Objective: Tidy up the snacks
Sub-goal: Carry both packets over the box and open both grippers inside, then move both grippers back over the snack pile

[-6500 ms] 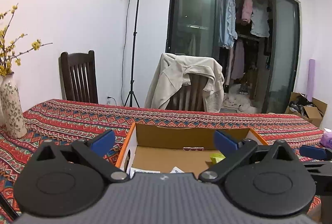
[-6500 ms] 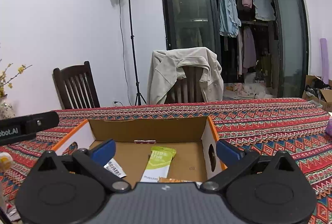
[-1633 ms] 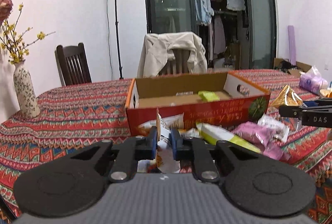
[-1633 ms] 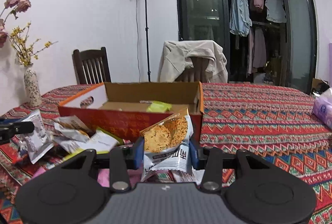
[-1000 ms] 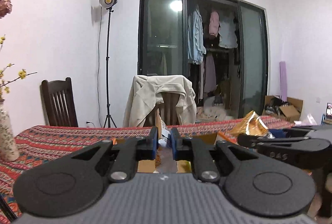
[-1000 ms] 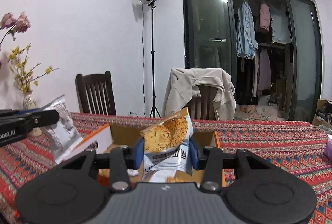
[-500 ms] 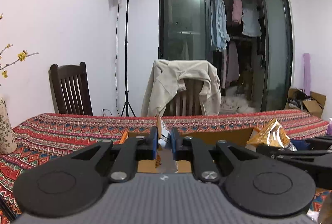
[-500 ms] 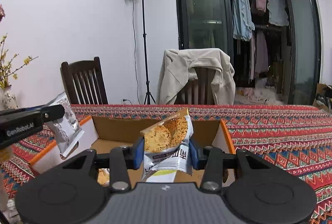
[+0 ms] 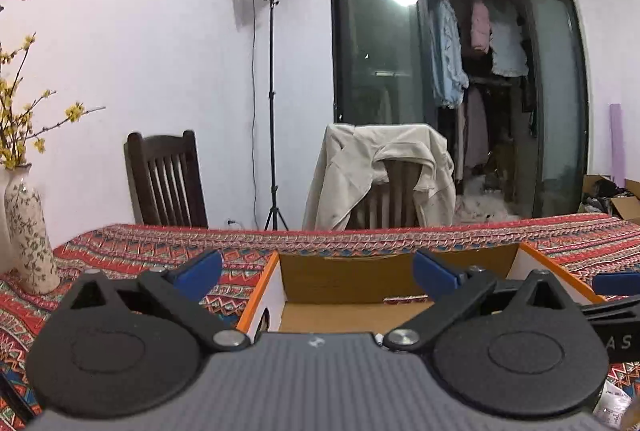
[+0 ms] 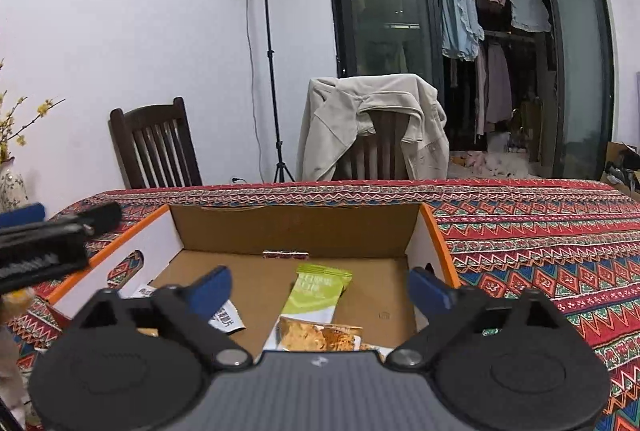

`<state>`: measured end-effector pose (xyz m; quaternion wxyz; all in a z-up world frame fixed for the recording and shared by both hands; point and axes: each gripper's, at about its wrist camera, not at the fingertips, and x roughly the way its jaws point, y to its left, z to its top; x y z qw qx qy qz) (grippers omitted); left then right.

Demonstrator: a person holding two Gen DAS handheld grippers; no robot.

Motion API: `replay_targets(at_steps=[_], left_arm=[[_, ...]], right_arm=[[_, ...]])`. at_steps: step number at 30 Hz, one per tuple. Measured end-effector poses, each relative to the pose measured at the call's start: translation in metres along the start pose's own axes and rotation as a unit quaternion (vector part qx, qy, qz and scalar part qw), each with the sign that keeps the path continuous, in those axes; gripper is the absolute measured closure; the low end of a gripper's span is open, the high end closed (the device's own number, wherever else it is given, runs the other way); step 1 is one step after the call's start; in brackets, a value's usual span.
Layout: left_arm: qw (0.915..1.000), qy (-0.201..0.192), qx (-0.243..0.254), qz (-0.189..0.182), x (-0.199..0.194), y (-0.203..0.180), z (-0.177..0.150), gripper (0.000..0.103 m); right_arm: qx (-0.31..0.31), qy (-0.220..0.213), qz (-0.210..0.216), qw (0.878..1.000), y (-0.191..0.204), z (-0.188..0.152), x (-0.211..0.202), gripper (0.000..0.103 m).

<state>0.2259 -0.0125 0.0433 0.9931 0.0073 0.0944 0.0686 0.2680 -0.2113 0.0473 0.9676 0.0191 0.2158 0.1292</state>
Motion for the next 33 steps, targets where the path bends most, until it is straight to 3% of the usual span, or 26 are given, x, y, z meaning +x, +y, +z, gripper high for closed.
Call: replay_targets(at_steps=[22, 33], left_arm=[[0.9999, -0.004, -0.011, 0.003, -0.015, 0.004, 0.011, 0.000], [0.9998, 0.004, -0.013, -0.014, -0.054, 0.015, 0.023, 0.000]], right_arm=[[0.004, -0.010, -0.009, 1.000, 0.001, -0.003, -0.013, 0.000], [0.024, -0.012, 0.023, 0.999, -0.002, 0.002, -0.052, 0.000]])
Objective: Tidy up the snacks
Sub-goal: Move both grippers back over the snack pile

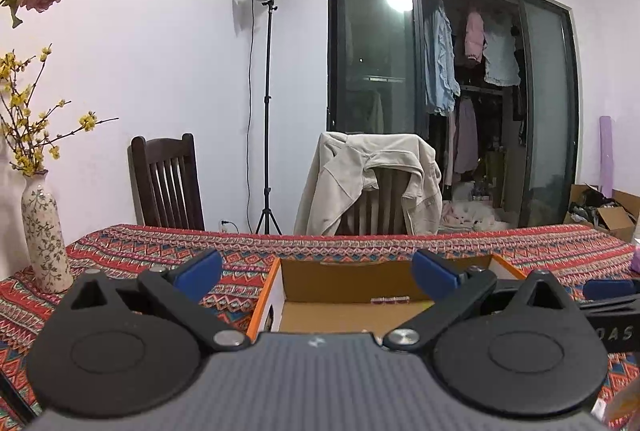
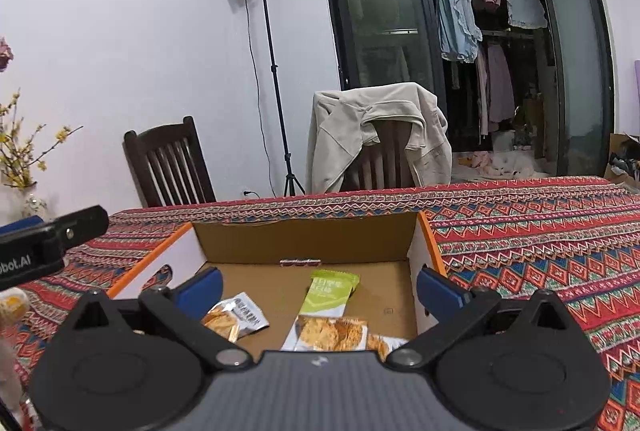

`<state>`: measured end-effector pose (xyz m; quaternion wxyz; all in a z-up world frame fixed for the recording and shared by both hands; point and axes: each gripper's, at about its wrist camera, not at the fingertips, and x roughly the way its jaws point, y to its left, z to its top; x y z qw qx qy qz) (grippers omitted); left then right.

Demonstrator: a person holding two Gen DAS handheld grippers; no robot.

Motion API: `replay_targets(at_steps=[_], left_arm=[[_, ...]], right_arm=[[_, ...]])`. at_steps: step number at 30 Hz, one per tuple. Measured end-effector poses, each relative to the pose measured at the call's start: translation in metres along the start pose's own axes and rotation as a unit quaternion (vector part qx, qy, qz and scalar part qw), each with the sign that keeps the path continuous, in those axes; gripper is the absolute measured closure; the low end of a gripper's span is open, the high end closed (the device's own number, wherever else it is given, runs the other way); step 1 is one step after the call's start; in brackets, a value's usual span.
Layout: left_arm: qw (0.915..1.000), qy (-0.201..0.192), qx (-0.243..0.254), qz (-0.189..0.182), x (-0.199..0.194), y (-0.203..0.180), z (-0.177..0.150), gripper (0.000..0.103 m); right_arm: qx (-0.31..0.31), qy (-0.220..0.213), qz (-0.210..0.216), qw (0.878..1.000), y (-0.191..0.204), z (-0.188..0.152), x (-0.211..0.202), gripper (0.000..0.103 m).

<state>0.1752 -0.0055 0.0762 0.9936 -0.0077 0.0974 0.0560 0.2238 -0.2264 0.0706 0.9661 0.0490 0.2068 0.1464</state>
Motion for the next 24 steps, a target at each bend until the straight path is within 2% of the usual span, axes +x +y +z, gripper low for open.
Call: replay_targets(at_steps=[12, 24], left_arm=[[0.9993, 0.034, 0.002, -0.015, -0.042, 0.019, -0.030, 0.000], [0.9978, 0.066, 0.002, -0.009, -0.060, 0.036, -0.069, 0.000]], right_arm=[[-0.013, 0.015, 0.001, 1.000, 0.001, -0.042, -0.056, 0.000], [-0.006, 0.052, -0.004, 0.999, -0.004, -0.082, -0.077, 0.000]])
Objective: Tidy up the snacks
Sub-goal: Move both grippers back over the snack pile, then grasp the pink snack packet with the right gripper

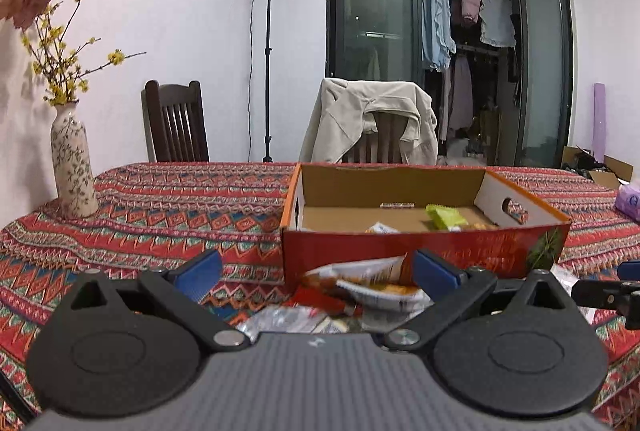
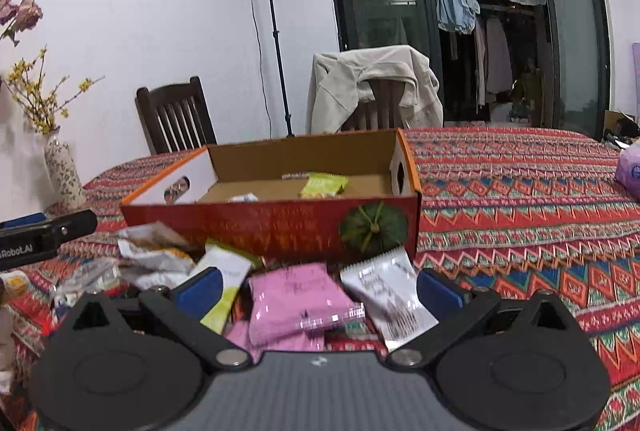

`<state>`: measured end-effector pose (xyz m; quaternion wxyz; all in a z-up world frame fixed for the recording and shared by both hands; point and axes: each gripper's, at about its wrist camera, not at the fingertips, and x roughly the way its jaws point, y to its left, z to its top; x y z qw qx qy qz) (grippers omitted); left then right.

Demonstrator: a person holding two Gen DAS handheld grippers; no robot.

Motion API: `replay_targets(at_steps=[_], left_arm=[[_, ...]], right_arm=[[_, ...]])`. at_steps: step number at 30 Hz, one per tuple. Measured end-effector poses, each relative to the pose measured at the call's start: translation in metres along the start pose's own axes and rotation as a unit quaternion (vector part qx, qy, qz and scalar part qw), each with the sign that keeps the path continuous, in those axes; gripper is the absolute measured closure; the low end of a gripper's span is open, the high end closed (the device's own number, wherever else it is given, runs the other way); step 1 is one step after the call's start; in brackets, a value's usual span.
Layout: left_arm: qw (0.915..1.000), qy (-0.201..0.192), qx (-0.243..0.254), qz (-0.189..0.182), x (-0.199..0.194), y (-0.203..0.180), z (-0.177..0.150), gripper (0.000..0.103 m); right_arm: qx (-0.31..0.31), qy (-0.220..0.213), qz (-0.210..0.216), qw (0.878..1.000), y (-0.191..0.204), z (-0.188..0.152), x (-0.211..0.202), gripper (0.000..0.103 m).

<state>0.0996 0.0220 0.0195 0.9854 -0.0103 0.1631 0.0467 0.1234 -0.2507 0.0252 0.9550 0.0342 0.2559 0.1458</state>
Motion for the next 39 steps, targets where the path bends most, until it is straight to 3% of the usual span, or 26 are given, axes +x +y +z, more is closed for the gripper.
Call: replay_targets(at_steps=[12, 14, 18, 20, 26, 34, 39], left_arm=[[0.9998, 0.007, -0.017, -0.013, 0.010, 0.008, -0.007, 0.000], [0.9996, 0.012, -0.023, -0.015, 0.013, 0.010, -0.007, 0.000], [0.9991, 0.021, -0.031, -0.019, 0.016, 0.013, -0.008, 0.000], [0.9988, 0.026, -0.036, -0.021, 0.019, 0.016, -0.008, 0.000], [0.9979, 0.037, -0.046, -0.028, 0.023, 0.020, -0.010, 0.000], [0.9977, 0.042, -0.046, -0.026, 0.025, 0.018, -0.011, 0.000], [0.9978, 0.045, -0.045, -0.020, 0.026, 0.017, -0.012, 0.000]], right_arm=[[-0.024, 0.030, -0.012, 0.999, 0.006, 0.003, 0.020, 0.002], [-0.034, 0.040, -0.005, 0.999, 0.009, 0.007, 0.028, 0.011], [-0.039, 0.068, 0.018, 0.997, 0.013, 0.014, 0.049, 0.016], [-0.044, 0.079, 0.017, 0.996, 0.015, 0.016, 0.059, 0.025], [-0.031, 0.106, 0.022, 0.994, 0.012, 0.010, 0.080, 0.031], [-0.038, 0.082, 0.026, 0.996, 0.013, 0.004, 0.071, 0.040], [-0.042, 0.036, 0.017, 0.998, 0.014, 0.002, 0.055, 0.040]])
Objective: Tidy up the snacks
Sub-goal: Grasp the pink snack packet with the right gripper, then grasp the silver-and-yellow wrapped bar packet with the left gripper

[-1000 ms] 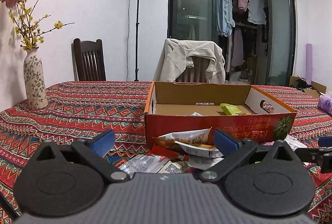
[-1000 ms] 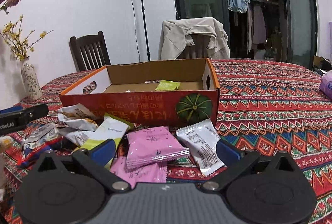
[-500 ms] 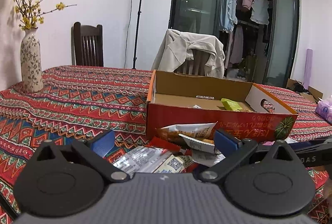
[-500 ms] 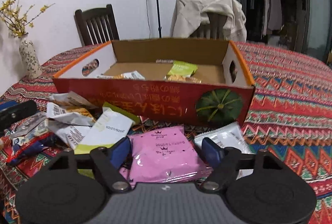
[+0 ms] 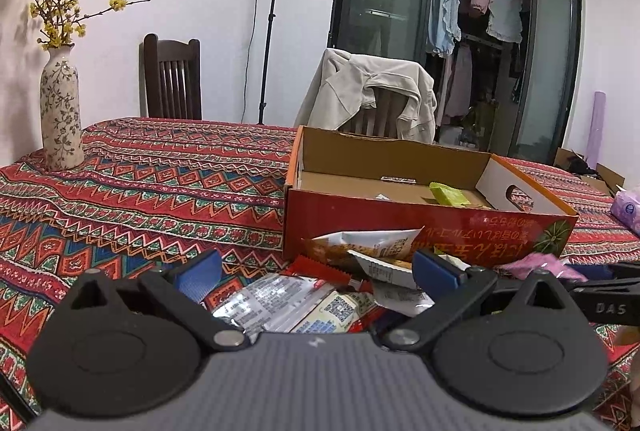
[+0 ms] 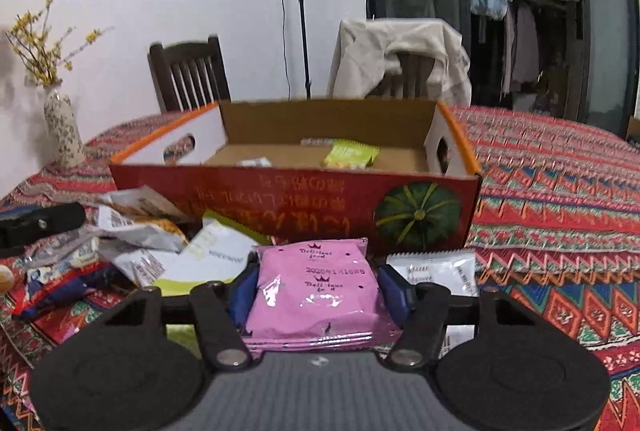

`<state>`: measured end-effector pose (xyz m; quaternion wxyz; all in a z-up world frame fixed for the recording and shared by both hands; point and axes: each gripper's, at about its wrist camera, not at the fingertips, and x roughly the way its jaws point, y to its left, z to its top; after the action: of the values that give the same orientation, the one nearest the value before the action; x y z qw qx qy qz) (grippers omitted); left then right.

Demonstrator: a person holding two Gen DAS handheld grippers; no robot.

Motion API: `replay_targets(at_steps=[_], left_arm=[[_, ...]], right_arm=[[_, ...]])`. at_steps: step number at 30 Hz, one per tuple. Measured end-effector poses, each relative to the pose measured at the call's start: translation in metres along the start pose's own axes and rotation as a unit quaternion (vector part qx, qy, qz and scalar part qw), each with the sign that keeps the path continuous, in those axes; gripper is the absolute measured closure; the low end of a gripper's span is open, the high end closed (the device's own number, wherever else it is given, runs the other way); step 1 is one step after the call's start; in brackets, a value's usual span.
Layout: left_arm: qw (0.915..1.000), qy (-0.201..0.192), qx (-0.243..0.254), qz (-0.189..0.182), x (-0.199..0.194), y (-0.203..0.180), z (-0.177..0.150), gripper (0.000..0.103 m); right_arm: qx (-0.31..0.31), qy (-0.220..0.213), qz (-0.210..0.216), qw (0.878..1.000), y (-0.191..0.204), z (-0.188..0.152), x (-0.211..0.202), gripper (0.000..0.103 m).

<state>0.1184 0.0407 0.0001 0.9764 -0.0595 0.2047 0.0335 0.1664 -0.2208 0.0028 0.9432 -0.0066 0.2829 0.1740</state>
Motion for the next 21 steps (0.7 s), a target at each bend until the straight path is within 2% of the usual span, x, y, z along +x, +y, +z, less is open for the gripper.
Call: replay_targets(at_steps=[7, 14, 16, 21], left_arm=[[0.9999, 0.004, 0.006, 0.009, -0.003, -0.002, 0.003, 0.000], [0.9996, 0.008, 0.007, 0.028, -0.010, 0.003, 0.013, 0.000], [0.9993, 0.016, 0.011, 0.032, -0.010, 0.008, 0.014, 0.000], [0.9966, 0.074, 0.026, 0.026, 0.001, 0.016, 0.011, 0.000]], right_arm=[[-0.007, -0.055, -0.024, 0.998, 0.001, -0.001, -0.015, 0.041], [0.009, -0.072, -0.017, 0.997, -0.006, 0.000, -0.022, 0.041], [0.009, -0.075, -0.013, 0.997, -0.007, 0.000, -0.024, 0.041], [0.012, -0.079, -0.008, 0.997, -0.008, -0.001, -0.026, 0.041]])
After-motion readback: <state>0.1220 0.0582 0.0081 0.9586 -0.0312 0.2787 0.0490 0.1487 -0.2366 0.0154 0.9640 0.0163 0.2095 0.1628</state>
